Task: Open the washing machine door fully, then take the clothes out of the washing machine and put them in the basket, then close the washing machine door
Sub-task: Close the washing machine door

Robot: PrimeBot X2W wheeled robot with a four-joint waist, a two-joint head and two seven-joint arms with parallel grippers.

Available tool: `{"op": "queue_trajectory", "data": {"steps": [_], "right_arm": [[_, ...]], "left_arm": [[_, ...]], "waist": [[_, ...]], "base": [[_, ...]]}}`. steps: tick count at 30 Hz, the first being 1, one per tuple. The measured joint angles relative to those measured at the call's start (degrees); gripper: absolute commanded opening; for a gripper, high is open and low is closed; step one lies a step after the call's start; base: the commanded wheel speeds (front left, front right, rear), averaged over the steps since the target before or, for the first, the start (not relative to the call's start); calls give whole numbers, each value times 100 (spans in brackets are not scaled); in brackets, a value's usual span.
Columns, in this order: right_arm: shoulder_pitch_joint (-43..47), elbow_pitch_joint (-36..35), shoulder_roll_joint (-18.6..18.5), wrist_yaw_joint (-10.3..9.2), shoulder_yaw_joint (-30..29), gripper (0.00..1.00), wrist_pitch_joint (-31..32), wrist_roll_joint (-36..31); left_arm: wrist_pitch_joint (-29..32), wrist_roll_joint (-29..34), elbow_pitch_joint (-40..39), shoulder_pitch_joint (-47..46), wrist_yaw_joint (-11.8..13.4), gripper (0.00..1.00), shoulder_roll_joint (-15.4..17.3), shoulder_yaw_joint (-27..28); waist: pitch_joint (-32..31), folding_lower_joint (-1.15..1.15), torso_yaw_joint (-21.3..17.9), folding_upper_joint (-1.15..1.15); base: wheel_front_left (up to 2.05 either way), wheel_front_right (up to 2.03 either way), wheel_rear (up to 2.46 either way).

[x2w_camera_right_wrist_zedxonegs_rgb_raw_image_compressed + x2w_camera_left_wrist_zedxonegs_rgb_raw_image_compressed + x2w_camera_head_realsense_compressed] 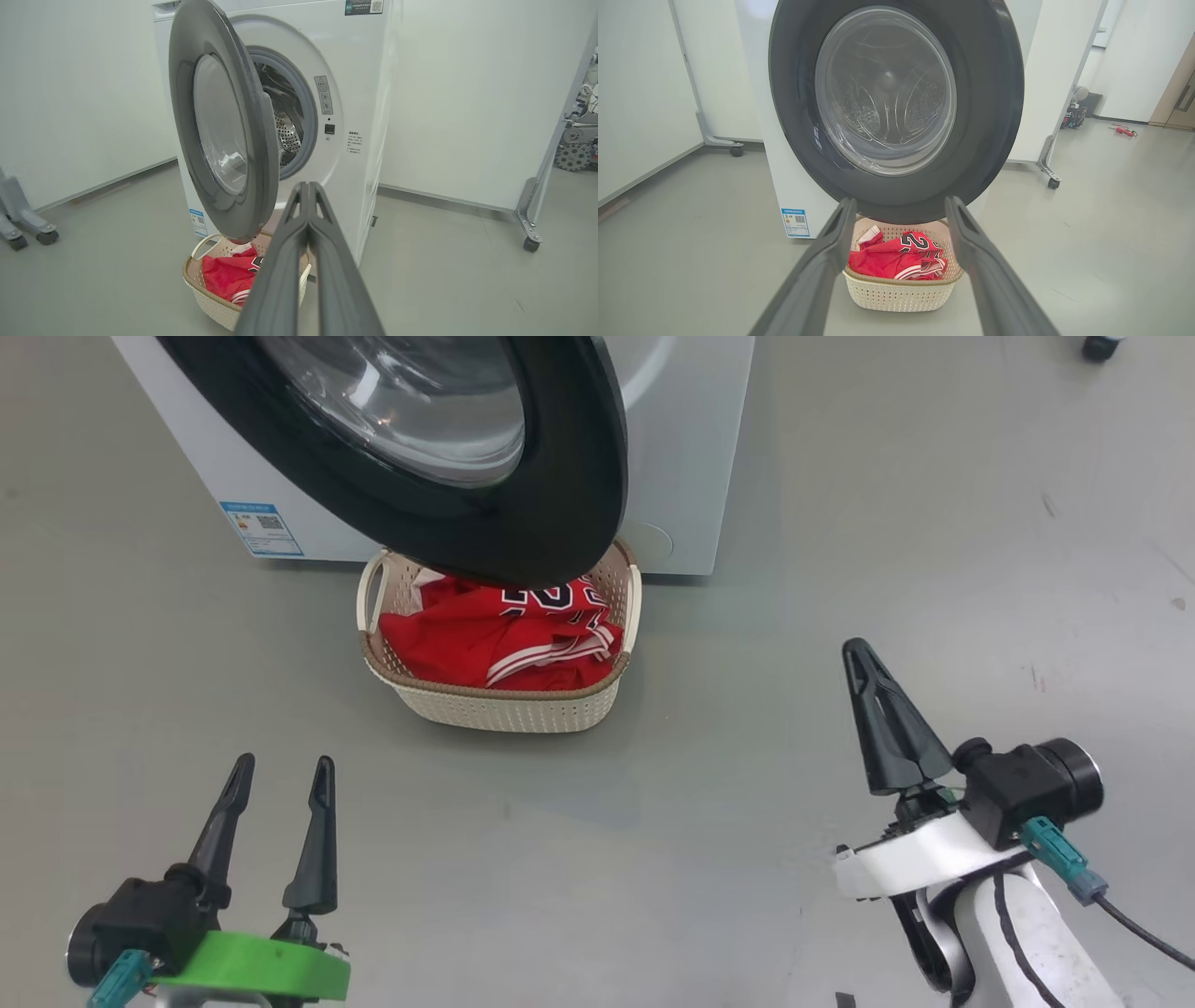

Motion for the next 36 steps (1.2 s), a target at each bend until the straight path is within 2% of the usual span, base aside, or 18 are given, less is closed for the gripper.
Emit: {"op": "queue_trajectory", "data": {"steps": [9, 21, 26, 36], "right_arm": [[-671, 302, -237, 119, 590, 0, 0, -134], [-1953, 598, -648, 121, 900, 0, 210, -282], [-2463, 716, -884, 122, 1183, 0, 312, -315], [-3267, 1045, -1112, 122, 1388, 0, 437, -236]], "left_arm": [[0, -18, -93, -298, -1, 100, -74, -242], [0, -244, -92, -633, -1, 100, -233, -442], [0, -587, -52, -769, -1, 100, -399, -385], [0, -724, -16, -1047, -1, 100, -434, -466]], "waist": [[346, 0, 310, 0], [954, 0, 910, 0], [1220, 0, 1214, 0], [1769, 0, 1782, 0]], "base": [[0, 0, 0], [0, 0, 0], [0, 0, 0], [0, 0, 0]]}}
